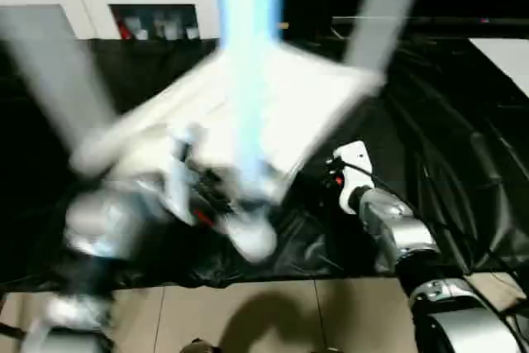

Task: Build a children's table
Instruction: Rotate table base

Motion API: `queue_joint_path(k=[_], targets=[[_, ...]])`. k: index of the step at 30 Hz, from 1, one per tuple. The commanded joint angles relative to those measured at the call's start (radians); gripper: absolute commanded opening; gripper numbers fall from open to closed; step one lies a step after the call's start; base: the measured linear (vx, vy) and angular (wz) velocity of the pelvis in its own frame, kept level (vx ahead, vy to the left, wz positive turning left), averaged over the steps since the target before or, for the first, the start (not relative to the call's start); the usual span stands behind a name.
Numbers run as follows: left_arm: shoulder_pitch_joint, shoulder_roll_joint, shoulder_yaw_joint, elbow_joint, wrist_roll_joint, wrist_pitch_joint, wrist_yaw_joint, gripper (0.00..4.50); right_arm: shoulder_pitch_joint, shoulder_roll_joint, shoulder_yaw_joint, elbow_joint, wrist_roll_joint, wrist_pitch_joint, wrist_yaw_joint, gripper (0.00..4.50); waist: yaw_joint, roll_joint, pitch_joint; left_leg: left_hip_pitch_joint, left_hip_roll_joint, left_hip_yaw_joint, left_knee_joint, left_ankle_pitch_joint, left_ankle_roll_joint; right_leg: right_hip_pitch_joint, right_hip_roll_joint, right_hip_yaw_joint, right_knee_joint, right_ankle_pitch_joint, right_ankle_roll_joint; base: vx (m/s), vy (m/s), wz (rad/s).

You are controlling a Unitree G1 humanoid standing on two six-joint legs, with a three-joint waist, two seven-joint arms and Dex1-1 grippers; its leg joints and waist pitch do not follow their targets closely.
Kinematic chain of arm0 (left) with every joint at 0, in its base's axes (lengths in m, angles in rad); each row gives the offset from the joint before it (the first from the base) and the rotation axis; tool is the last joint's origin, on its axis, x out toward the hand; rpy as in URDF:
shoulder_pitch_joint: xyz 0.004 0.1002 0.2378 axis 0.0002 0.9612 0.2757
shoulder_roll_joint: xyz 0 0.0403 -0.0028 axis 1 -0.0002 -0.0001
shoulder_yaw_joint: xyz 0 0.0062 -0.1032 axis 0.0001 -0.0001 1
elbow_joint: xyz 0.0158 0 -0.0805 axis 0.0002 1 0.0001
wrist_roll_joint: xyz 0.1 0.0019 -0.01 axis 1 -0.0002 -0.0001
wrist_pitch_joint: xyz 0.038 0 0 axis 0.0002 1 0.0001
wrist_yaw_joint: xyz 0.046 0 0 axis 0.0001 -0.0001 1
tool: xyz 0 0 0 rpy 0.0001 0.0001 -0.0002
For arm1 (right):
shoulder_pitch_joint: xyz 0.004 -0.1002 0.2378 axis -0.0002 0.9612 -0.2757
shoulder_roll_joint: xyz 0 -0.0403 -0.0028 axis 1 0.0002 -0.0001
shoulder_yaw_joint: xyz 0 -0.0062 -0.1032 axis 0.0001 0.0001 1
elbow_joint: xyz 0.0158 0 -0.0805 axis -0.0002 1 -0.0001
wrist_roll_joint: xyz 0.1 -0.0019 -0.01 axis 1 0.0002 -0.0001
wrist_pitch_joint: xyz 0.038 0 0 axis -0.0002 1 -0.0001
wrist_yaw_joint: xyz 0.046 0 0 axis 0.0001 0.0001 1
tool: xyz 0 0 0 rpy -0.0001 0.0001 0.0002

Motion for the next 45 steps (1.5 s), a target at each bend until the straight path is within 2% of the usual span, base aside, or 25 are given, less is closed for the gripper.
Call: queue_joint_path(k=[1,2,4,8,10,11,14,15,17,20,22,23,24,25,26,28,29,31,34,35,37,39,40,43,45], targets=[[-0.003,-0.025,0.004,-0.019,0.031,-0.036,0.069,4.39,-0.007,0.018,0.022,0.043,-0.014,0.013,0.009,4.50,-0.002,0.017,-0.063,0.021,0.007,0.004,-0.078,-0.326,-0.024,0.047,-0.037,0.034,-0.071,-0.183,-0.256,0.000,0.000,0.00],[-0.008,-0.041,0.005,-0.006,0.052,-0.063,0.100,4.39,-0.012,0.023,0.024,0.048,-0.018,0.010,0.008,4.50,-0.005,0.014,-0.063,0.021,0.007,0.003,-0.078,-0.331,-0.025,0.048,-0.038,0.036,-0.075,-0.196,-0.246,0.000,0.000,0.00],[-0.035,-0.064,0.011,0.060,0.131,-0.161,0.213,4.39,-0.029,0.034,0.027,0.064,-0.032,-0.001,-0.006,4.50,-0.007,0.015,-0.063,0.019,0.005,0.000,-0.079,-0.327,-0.026,0.049,-0.039,0.036,-0.077,-0.207,-0.230,0.000,0.000,0.00],[-0.087,-0.043,0.053,0.175,0.211,-0.293,0.340,4.39,-0.043,0.033,0.012,0.074,-0.029,-0.008,-0.033,4.50,-0.013,0.016,-0.067,0.019,0.003,-0.002,-0.077,-0.305,-0.024,0.049,-0.036,0.035,-0.075,-0.180,-0.222,0.000,0.000,0.00],[-0.103,-0.015,0.076,0.196,0.206,-0.296,0.340,4.39,-0.042,0.025,0.006,0.079,-0.029,-0.010,-0.042,4.50,-0.019,0.014,-0.068,0.015,0.000,-0.003,-0.076,-0.291,-0.021,0.053,-0.036,0.033,-0.072,-0.165,-0.223,0.000,0.000,0.00],[-0.105,-0.003,0.083,0.200,0.205,-0.299,0.339,4.39,-0.040,0.021,0.006,0.081,-0.030,-0.012,-0.043,4.50,-0.021,0.008,-0.069,0.014,-0.001,-0.002,-0.076,-0.283,-0.018,0.054,-0.036,0.033,-0.071,-0.163,-0.224,0.000,0.000,0.00],[-0.109,0.031,0.108,0.219,0.209,-0.318,0.335,4.39,-0.033,0.008,0.006,0.086,-0.034,-0.022,-0.040,4.50,-0.020,0.018,-0.071,0.021,0.002,-0.001,-0.072,-0.270,-0.010,0.048,-0.036,0.034,-0.069,-0.146,-0.240,0.000,0.000,0.00],[-0.116,0.045,0.120,0.242,0.219,-0.332,0.351,4.39,-0.030,0.003,0.003,0.084,-0.034,-0.025,-0.037,4.50,-0.020,0.010,-0.070,0.019,0.002,0.001,-0.073,-0.268,-0.006,0.048,-0.034,0.033,-0.069,-0.135,-0.245,0.000,0.000,0.00],[-0.126,0.070,0.130,0.283,0.243,-0.361,0.382,4.39,-0.023,-0.007,-0.004,0.073,-0.032,-0.024,-0.027,4.50,-0.016,0.011,-0.071,0.020,0.003,0.001,-0.073,-0.264,-0.004,0.047,-0.036,0.034,-0.065,-0.127,-0.249,0.000,0.000,0.00],[-0.124,0.106,0.111,0.319,0.282,-0.406,0.390,4.39,-0.013,-0.028,-0.007,0.049,-0.028,-0.023,0.002,4.50,-0.013,0.012,-0.071,0.020,0.003,0.000,-0.074,-0.272,-0.002,0.048,-0.038,0.034,-0.065,-0.138,-0.235,0.000,0.000,0.00],[-0.104,0.132,0.065,0.328,0.313,-0.442,0.355,4.39,-0.004,-0.055,0.000,0.020,-0.020,-0.022,0.057,4.50,-0.003,0.011,-0.074,0.021,0.005,0.001,-0.070,-0.244,0.006,0.049,-0.039,0.034,-0.064,-0.115,-0.238,0.000,0.000,0.00],[-0.088,0.150,0.030,0.329,0.337,-0.454,0.329,4.39,0.006,-0.075,0.010,-0.013,-0.011,-0.022,0.118,4.50,-0.001,0.011,-0.074,0.020,0.007,0.002,-0.070,-0.233,0.007,0.049,-0.038,0.034,-0.061,-0.099,-0.239,0.000,0.000,0.00],[-0.067,0.174,-0.022,0.344,0.391,-0.507,0.298,4.39,0.032,-0.113,0.035,-0.085,0.009,-0.013,0.240,4.50,0.007,0.002,-0.075,0.018,0.007,0.005,-0.067,-0.213,0.018,0.051,-0.037,0.034,-0.059,-0.073,-0.239,0.000,0.000,0.00],[-0.063,0.181,-0.038,0.357,0.407,-0.518,0.289,4.39,0.046,-0.134,0.050,-0.126,0.015,-0.005,0.291,4.50,0.016,0.007,-0.077,0.016,0.008,0.004,-0.065,-0.200,0.034,0.053,-0.036,0.032,-0.056,-0.051,-0.230,0.000,0.000,0.00],[-0.064,0.183,-0.041,0.362,0.411,-0.522,0.287,4.39,0.051,-0.142,0.055,-0.138,0.015,-0.003,0.306,4.50,0.016,0.006,-0.076,0.016,0.007,0.005,-0.065,-0.193,0.041,0.052,-0.035,0.033,-0.057,-0.042,-0.225,0.000,0.000,0.00],[-0.070,0.195,-0.070,0.406,0.441,-0.544,0.275,4.23,0.099,-0.224,0.106,-0.258,0.021,0.017,0.452,4.50,0.023,0.006,-0.076,0.014,0.007,0.005,-0.062,-0.177,0.048,0.053,-0.038,0.033,-0.055,-0.022,-0.230,0.000,0.000,0.00],[-0.070,0.195,-0.070,0.406,0.441,-0.544,0.275,4.04,0.099,-0.224,0.106,-0.258,0.021,0.017,0.452,4.50,0.025,0.005,-0.075,0.014,0.007,0.005,-0.063,-0.188,0.048,0.053,-0.037,0.032,-0.058,-0.038,-0.226,0.000,0.000,0.00],[-0.073,0.197,-0.080,0.415,0.445,-0.550,0.267,3.94,0.122,-0.267,0.122,-0.316,0.030,0.032,0.514,4.50,0.028,0.003,-0.071,0.016,0.008,0.005,-0.066,-0.235,0.034,0.051,-0.042,0.034,-0.065,-0.117,-0.227,0.000,0.000,0.00],[-0.080,0.197,-0.094,0.445,0.463,-0.577,0.264,3.74,0.164,-0.346,0.133,-0.433,0.065,0.083,0.622,4.50,0.033,0.002,-0.069,0.017,0.009,0.004,-0.068,-0.259,0.027,0.049,-0.041,0.035,-0.071,-0.170,-0.219,0.000,0.000,0.00],[-0.088,0.199,-0.098,0.468,0.474,-0.597,0.272,3.58,0.174,-0.363,0.132,-0.465,0.079,0.102,0.651,4.50,0.035,0.001,-0.070,0.018,0.010,0.003,-0.067,-0.257,0.028,0.050,-0.042,0.036,-0.070,-0.167,-0.217,0.000,0.000,0.00],[-0.103,0.198,-0.099,0.506,0.486,-0.624,0.280,3.54,0.189,-0.384,0.131,-0.509,0.098,0.131,0.686,4.50,0.037,0.004,-0.073,0.016,0.008,0.001,-0.065,-0.243,0.033,0.050,-0.044,0.035,-0.067,-0.152,-0.215,0.000,0.000,0.00],[-0.118,0.197,-0.099,0.542,0.496,-0.653,0.282,3.50,0.198,-0.396,0.131,-0.537,0.108,0.146,0.705,4.50,0.036,0.002,-0.074,0.015,0.008,0.001,-0.064,-0.238,0.034,0.050,-0.042,0.034,-0.067,-0.145,-0.218,0.000,0.000,0.00],[-0.134,0.197,-0.100,0.577,0.504,-0.678,0.280,3.25,0.202,-0.402,0.130,-0.555,0.115,0.155,0.716,4.50,0.036,0.002,-0.075,0.014,0.007,0.000,-0.063,-0.227,0.037,0.051,-0.042,0.033,-0.065,-0.127,-0.223,0.000,0.000,0.00],[-0.149,0.198,-0.103,0.605,0.511,-0.695,0.274,3.10,0.201,-0.401,0.130,-0.566,0.119,0.166,0.719,4.50,0.037,0.001,-0.076,0.014,0.007,0.001,-0.062,-0.215,0.036,0.050,-0.043,0.033,-0.062,-0.100,-0.242,0.000,0.000,0.00],[-0.169,0.199,-0.108,0.642,0.523,-0.714,0.271,2.81,0.200,-0.402,0.133,-0.578,0.121,0.175,0.716,4.50,0.037,0.004,-0.076,0.016,0.007,0.001,-0.062,-0.221,0.036,0.049,-0.043,0.032,-0.064,-0.103,-0.244,0.000,0.000,0.00]])
